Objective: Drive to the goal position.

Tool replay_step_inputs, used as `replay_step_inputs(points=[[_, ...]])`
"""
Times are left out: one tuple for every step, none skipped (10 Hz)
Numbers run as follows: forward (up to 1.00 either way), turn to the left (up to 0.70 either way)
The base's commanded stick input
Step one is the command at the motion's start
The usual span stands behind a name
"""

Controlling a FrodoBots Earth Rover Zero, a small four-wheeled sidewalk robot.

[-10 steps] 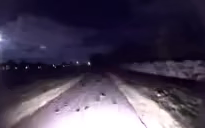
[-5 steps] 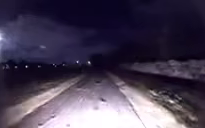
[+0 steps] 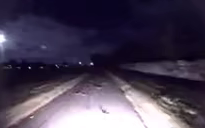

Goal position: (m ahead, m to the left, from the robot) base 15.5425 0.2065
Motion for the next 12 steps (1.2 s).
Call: replay_step_inputs(points=[[0.85,0.0],[0.85,0.0],[0.85,0.0],[0.85,0.0],[0.85,0.0],[0.85,0.0],[0.85,0.0],[0.85,0.0],[0.85,0.0],[0.85,0.0],[0.85,0.0],[0.85,0.0]])
